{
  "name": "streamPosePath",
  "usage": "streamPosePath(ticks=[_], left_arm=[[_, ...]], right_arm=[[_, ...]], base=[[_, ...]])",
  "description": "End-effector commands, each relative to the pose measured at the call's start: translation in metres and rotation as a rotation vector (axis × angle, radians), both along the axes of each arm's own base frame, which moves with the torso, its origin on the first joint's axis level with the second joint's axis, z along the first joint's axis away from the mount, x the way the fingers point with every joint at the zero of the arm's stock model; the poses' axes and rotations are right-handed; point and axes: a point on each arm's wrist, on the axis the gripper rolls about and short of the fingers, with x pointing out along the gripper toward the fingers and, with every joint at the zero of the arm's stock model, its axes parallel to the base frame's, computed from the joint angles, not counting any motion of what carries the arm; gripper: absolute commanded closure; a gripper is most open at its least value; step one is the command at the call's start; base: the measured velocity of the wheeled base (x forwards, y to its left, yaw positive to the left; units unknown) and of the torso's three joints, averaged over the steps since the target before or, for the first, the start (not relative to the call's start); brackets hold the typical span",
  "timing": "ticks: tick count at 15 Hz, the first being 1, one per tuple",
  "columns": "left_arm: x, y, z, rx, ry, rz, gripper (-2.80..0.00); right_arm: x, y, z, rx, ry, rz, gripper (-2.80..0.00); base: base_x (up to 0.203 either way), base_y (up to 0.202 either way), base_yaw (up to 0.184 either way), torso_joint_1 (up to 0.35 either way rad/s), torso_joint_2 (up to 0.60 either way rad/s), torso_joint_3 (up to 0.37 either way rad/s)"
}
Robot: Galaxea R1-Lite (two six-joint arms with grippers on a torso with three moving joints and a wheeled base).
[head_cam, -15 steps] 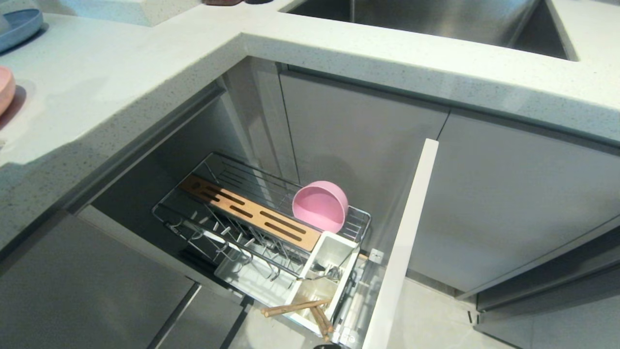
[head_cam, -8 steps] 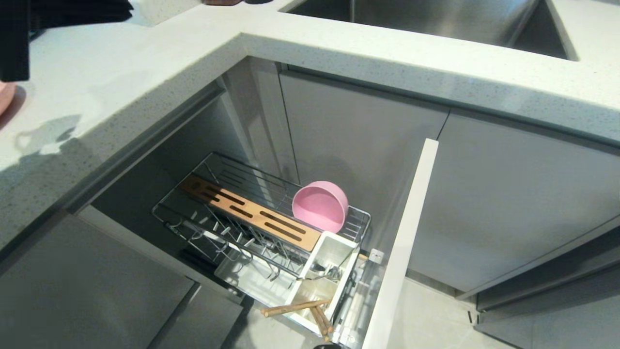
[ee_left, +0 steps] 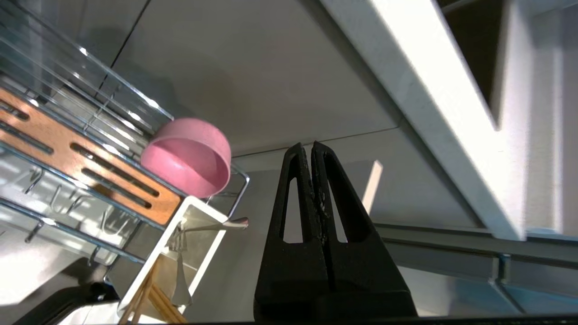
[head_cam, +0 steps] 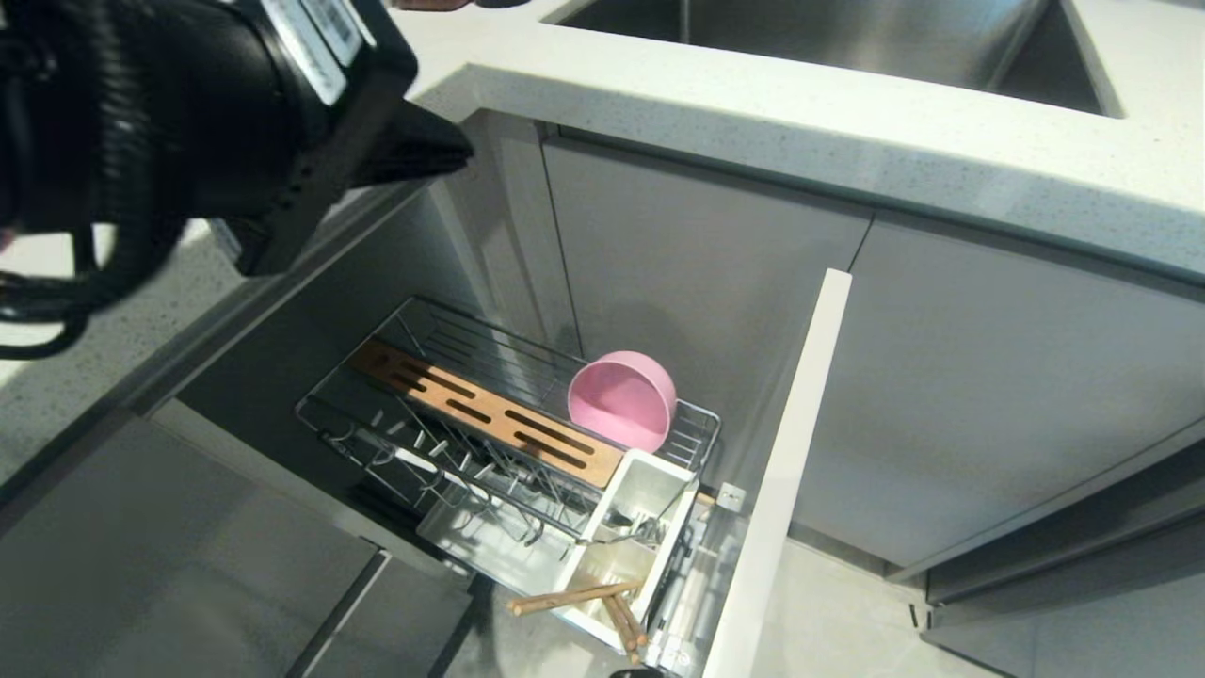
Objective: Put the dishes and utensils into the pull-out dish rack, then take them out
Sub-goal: Take the bowl out of the cupboard
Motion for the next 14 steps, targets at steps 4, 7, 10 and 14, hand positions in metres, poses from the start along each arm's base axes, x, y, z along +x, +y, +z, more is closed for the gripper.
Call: streamPosePath(ticks=[4, 7, 10, 14], left_arm=[[0.009, -0.055, -0.042, 0.110, 0.079, 0.010, 0.00], [0.017, -0.082, -0.069, 0.162, 0.114, 0.041, 0.00], [0.023, -0.095, -0.087, 0.200, 0.151, 0.050, 0.00], [0.042, -0.113, -0.121, 0.267, 0.206, 0.090, -2.80]], right_arm=[[0.000, 0.000, 0.000, 0.001, 0.002, 0.000, 0.00], [0.000, 0.000, 0.000, 0.000, 0.002, 0.000, 0.00], [0.000, 0.000, 0.000, 0.000, 0.001, 0.001, 0.00], [0.000, 0.000, 0.000, 0.001, 0.002, 0.001, 0.00]], base=[[0.000, 0.000, 0.000, 0.000, 0.00, 0.000], [0.000, 0.000, 0.000, 0.000, 0.00, 0.000], [0.000, 0.000, 0.000, 0.000, 0.00, 0.000], [0.000, 0.000, 0.000, 0.000, 0.00, 0.000]])
